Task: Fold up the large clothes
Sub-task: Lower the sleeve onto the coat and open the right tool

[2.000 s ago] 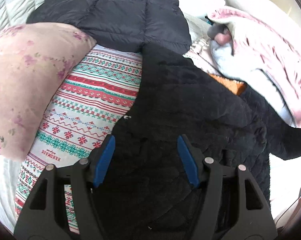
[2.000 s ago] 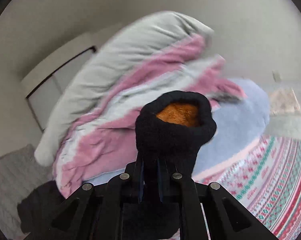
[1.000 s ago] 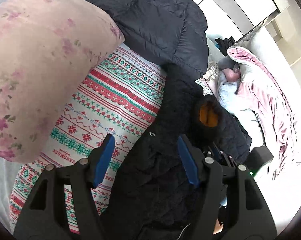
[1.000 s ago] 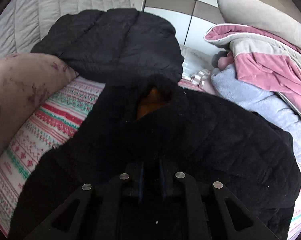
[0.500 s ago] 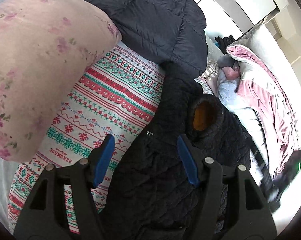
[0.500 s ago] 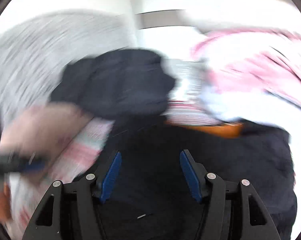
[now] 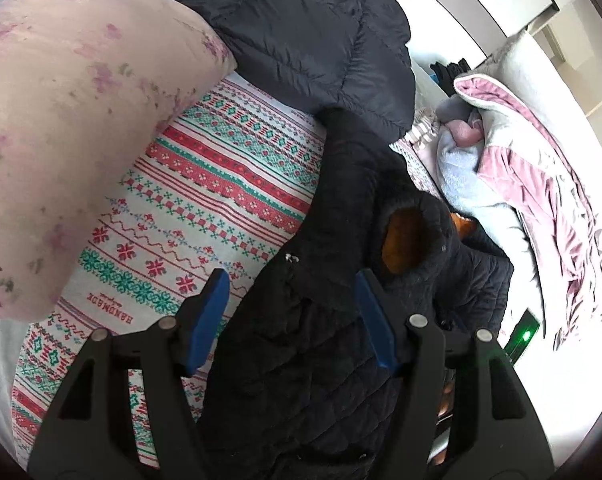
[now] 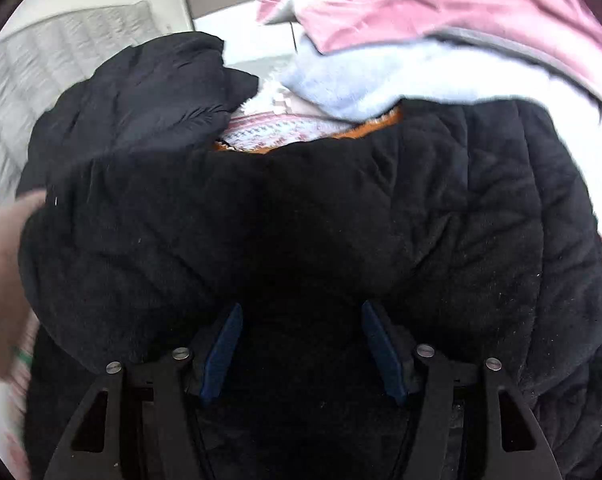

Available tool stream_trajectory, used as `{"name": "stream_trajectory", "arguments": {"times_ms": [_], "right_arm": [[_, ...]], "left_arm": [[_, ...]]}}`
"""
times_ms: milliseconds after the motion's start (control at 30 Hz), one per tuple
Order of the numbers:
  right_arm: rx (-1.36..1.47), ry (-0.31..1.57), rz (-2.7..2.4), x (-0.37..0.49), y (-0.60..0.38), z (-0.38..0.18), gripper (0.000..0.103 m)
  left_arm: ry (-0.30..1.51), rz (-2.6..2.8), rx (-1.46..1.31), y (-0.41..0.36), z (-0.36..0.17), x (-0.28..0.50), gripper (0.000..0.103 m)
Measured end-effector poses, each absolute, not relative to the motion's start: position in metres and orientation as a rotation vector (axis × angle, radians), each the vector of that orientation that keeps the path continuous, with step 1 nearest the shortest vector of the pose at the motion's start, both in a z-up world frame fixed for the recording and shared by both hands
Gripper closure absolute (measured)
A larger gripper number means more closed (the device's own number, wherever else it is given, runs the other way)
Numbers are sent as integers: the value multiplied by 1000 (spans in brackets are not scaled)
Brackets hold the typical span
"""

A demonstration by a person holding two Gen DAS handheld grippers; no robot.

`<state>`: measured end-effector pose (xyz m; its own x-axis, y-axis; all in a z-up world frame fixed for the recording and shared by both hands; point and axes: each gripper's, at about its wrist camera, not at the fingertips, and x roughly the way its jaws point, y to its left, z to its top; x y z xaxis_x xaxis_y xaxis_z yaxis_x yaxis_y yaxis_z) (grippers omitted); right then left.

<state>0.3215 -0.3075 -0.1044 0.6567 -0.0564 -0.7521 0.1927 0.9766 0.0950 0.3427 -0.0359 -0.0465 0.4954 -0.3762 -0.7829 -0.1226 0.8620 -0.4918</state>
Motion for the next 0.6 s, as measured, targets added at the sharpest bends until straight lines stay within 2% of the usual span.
{"name": "stream_trajectory", "arguments": {"times_ms": [67,167,367,500,600], "right_arm": [[162,843,-147,319,-304,-93,39],[223,728,-55,307,-291,-65,39],[93,733,38,340,-227,-55,39],[97,758,39,368,-203,-76,39],[108,855,-1,384,-192,-126,39]], "left_arm": [[1053,-166,-533,-37,-46,343,37],[1046,-164,-534,-37,-45,344,37],[1058,-171,-521,-41,-47,345,37],[1051,-167,-528,-37,-45,345,37],[1048,-161,-529,-32,-45,346,37]]}}
